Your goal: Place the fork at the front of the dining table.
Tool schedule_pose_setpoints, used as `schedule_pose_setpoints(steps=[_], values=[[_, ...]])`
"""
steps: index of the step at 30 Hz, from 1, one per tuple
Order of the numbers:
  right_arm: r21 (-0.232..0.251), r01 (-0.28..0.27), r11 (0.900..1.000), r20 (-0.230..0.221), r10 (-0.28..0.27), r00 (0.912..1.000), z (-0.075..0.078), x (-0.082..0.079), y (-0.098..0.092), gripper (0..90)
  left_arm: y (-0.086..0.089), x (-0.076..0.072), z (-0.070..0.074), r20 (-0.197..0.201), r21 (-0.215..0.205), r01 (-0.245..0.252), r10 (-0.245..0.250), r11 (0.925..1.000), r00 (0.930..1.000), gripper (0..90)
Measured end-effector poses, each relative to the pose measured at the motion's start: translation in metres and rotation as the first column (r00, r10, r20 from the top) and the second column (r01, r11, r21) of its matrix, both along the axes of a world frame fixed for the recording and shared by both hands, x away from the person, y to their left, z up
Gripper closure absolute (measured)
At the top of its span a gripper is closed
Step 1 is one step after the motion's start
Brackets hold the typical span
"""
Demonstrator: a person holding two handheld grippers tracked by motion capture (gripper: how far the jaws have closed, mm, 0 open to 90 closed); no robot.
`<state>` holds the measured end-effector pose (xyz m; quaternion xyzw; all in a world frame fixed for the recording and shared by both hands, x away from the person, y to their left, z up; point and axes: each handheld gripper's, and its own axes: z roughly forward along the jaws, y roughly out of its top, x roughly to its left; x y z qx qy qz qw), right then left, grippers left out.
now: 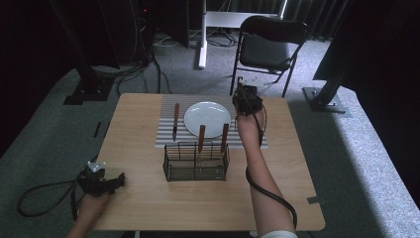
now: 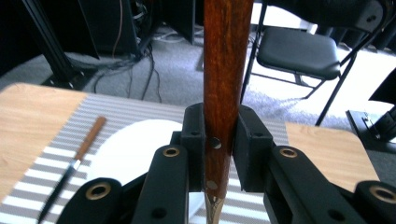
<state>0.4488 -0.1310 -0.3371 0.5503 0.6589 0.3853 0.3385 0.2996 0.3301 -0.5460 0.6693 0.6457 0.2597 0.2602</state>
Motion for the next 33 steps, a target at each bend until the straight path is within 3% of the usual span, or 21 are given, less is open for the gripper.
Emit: schedule_pose_setpoints(steps=[6, 17, 31, 33], values=[[-0.013, 0.010, 1.000, -0.058, -0.010, 0.9983, -0.026, 0.010, -0.010, 75.9, 0.000, 0.000, 0.000, 0.000, 0.000, 0.000, 0.000, 1.0000, 1.0000, 0.4], [-0.031, 0.000, 1.000, -0.160, -0.005, 0.9871, -0.072, 0.038, -0.018, 75.8, 0.000, -0.001, 0.000, 0.001, 0.001, 0.002, -0.002, 1.0000, 1.0000, 0.4], [-0.021, 0.002, 1.000, -0.251, -0.007, 0.9679, -0.094, 0.081, -0.024, 75.8, 0.000, -0.001, 0.000, 0.002, 0.001, 0.000, 0.000, 1.0000, 1.0000, 0.4], [-0.009, -0.002, 1.000, -0.274, -0.001, 0.9618, -0.097, 0.088, -0.023, 75.8, 0.000, -0.001, 0.000, 0.001, 0.001, 0.000, 0.000, 1.0000, 1.0000, 0.4]])
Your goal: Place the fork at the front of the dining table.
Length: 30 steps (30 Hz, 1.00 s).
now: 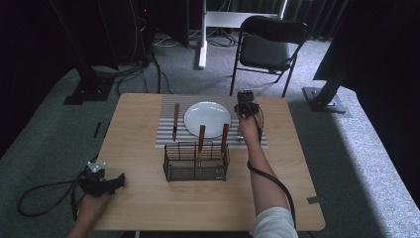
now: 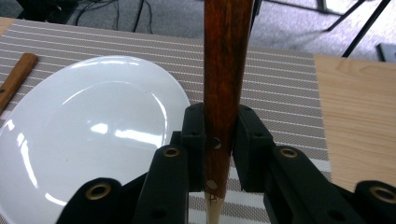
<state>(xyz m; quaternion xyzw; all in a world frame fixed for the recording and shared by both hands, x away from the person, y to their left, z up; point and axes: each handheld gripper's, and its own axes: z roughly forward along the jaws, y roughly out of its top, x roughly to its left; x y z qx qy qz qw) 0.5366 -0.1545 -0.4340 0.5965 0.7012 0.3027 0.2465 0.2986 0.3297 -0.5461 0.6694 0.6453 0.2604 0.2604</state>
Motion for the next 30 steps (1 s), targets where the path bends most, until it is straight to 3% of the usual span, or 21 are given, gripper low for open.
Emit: schedule_pose_setpoints(steps=[8, 17, 19, 30], values=[[0.010, 0.020, 1.000, -0.079, -0.019, 0.9967, -0.016, 0.029, 0.000, 75.8, 0.000, 0.000, 0.000, 0.000, 0.001, -0.001, 0.001, 1.0000, 1.0000, 0.4], [0.007, 0.063, 0.998, -0.147, -0.061, 0.9872, -0.031, 0.058, 0.002, 75.8, 0.000, 0.000, 0.000, 0.002, -0.001, -0.002, 0.002, 1.0000, 1.0000, 0.4], [0.002, 0.078, 0.997, -0.175, -0.076, 0.9816, -0.041, 0.066, 0.005, 75.9, 0.000, 0.000, 0.000, 0.002, -0.001, -0.003, 0.003, 1.0000, 1.0000, 0.4], [-0.013, 0.105, 0.994, -0.220, -0.105, 0.9697, -0.063, 0.082, 0.007, 75.7, 0.000, 0.000, 0.000, 0.002, -0.001, -0.002, 0.002, 1.0000, 1.0000, 0.4]])
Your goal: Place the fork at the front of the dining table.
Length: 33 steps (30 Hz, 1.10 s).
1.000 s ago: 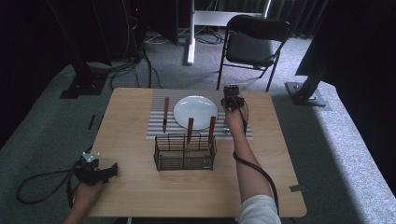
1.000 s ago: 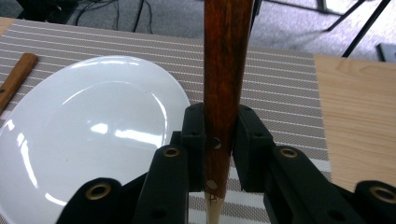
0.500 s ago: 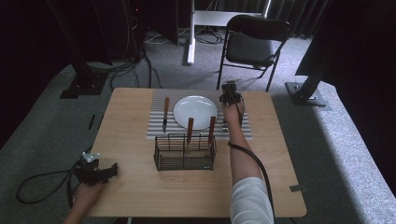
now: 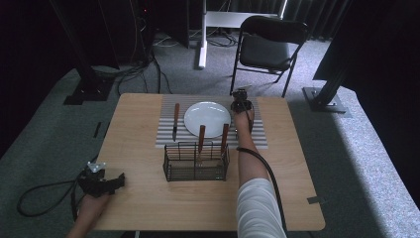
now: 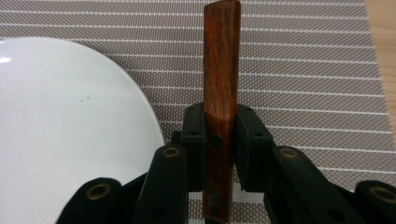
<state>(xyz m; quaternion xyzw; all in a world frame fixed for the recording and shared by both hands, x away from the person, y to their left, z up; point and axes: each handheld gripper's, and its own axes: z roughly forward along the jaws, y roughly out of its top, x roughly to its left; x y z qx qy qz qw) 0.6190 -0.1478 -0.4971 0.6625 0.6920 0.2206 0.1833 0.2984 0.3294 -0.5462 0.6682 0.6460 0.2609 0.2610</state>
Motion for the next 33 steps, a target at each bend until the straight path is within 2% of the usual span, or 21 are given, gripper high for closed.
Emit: schedule_pose_setpoints(steps=[5, 10, 14, 16, 20, 24, 26, 28, 33], values=[[-0.018, 0.002, 1.000, -0.019, -0.002, 0.9998, -0.010, 0.002, 0.004, 75.7, 0.000, 0.000, 0.000, 0.000, 0.000, 0.000, 0.000, 1.0000, 1.0000, 0.4], [-0.017, 0.005, 1.000, -0.027, -0.005, 0.9996, -0.019, 0.002, 0.003, 75.6, 0.000, 0.000, 0.000, -0.001, 0.000, 0.003, -0.003, 1.0000, 1.0000, 0.4], [-0.040, -0.004, 0.999, -0.005, 0.003, 1.0000, -0.022, -0.002, 0.005, 75.4, 0.000, 0.000, 0.000, -0.001, 0.000, 0.002, -0.002, 1.0000, 1.0000, 0.4], [-0.030, -0.003, 1.000, 0.004, 0.003, 1.0000, -0.023, -0.003, 0.004, 75.3, 0.000, 0.000, 0.000, -0.001, 0.000, 0.003, -0.003, 1.0000, 1.0000, 0.4], [-0.043, -0.013, 0.999, 0.013, 0.014, 0.9998, -0.024, -0.005, 0.005, 73.6, 0.000, 0.000, 0.000, -0.001, -0.001, 0.003, -0.003, 1.0000, 1.0000, 0.4], [-0.044, -0.019, 0.999, 0.017, 0.020, 0.9997, -0.024, -0.006, 0.003, 68.9, 0.000, 0.000, 0.000, -0.001, -0.001, 0.004, -0.004, 1.0000, 1.0000, 0.4], [-0.042, -0.019, 0.999, 0.012, 0.020, 0.9997, -0.024, -0.006, 0.002, 61.6, 0.000, 0.000, 0.000, -0.001, -0.001, 0.004, -0.004, 1.0000, 1.0000, 0.4], [-0.034, -0.041, 0.999, 0.014, 0.041, 0.9991, -0.023, -0.007, 0.000, 53.7, 0.000, 0.000, 0.000, -0.001, -0.001, 0.004, -0.004, 1.0000, 1.0000, 0.4], [-0.052, -0.064, 0.997, 0.025, 0.066, 0.9975, -0.019, -0.011, -0.002, 46.2, 0.000, 0.000, 0.000, -0.001, -0.001, 0.003, -0.003, 1.0000, 1.0000, 0.4]])
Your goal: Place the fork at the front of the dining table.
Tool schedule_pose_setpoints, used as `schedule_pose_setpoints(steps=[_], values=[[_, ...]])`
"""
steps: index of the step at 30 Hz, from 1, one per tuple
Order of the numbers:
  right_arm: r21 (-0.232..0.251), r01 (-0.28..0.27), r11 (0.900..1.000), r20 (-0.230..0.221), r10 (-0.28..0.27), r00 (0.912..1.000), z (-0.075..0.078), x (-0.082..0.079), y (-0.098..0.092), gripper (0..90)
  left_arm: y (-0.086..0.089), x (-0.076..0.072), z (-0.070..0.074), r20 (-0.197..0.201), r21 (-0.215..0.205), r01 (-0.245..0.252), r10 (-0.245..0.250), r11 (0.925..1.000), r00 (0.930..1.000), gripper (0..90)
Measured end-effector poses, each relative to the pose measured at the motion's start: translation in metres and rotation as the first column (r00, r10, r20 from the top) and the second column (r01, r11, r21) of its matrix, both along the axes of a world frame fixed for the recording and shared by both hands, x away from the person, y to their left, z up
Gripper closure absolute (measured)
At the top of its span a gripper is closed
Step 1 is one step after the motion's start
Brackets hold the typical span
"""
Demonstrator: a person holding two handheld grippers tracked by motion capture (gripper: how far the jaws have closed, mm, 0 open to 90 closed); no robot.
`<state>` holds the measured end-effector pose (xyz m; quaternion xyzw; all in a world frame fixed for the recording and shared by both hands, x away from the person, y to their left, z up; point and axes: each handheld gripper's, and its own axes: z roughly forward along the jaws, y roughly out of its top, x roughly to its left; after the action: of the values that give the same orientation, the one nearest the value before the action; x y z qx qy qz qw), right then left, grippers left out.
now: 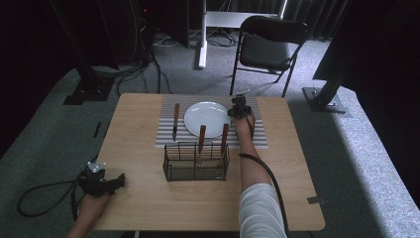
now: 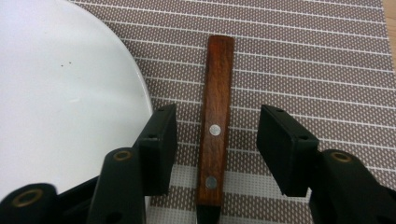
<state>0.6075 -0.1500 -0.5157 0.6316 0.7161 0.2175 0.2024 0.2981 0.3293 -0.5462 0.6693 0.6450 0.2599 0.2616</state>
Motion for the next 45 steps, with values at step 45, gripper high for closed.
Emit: schedule_pose_setpoints(steps=[45], values=[[0.201, -0.127, 0.971, 0.167, 0.094, 0.9815, 0.029, -0.097, -0.033, 20.5, 0.000, -0.001, 0.000, -0.003, 0.002, 0.001, -0.001, 1.0000, 1.0000, 0.4]])
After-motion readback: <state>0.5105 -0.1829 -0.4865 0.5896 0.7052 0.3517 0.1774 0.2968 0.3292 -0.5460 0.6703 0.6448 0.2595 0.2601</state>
